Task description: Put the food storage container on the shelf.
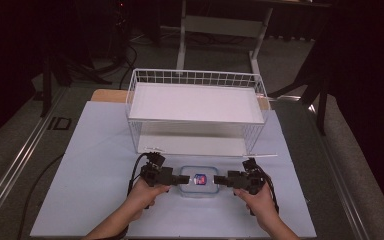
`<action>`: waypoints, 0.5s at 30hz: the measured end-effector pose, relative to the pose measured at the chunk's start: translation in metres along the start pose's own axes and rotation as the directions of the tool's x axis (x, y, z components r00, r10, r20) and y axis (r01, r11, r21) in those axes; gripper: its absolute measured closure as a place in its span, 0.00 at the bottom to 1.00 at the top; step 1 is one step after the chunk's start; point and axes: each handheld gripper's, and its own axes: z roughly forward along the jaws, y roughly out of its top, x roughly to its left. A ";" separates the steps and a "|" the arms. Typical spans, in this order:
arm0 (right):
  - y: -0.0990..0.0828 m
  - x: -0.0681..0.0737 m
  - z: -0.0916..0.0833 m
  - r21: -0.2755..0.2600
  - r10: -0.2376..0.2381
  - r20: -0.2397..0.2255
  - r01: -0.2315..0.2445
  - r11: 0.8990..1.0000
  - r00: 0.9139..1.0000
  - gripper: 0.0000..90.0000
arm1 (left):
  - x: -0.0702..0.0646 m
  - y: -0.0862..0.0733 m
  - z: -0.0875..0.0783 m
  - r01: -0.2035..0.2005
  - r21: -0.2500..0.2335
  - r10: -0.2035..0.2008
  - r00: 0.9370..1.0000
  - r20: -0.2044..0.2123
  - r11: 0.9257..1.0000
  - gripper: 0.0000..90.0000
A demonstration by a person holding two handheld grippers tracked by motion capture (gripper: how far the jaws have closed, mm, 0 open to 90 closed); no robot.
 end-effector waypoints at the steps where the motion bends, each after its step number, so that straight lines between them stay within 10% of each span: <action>1: 0.000 -0.001 0.002 0.009 0.023 -0.007 -0.023 1.000 1.000 0.17 | 0.001 -0.001 0.002 0.021 0.013 -0.020 1.000 -0.004 1.000 0.09; 6: -0.002 -0.008 0.012 0.049 0.100 -0.033 -0.098 0.994 0.994 0.24 | 0.008 -0.004 0.006 0.096 0.032 -0.095 0.995 -0.012 0.995 0.25; 15: -0.007 -0.014 0.022 0.110 0.201 -0.087 -0.191 0.975 0.976 0.43 | 0.012 -0.003 0.009 0.168 0.093 -0.177 0.979 0.096 0.981 0.41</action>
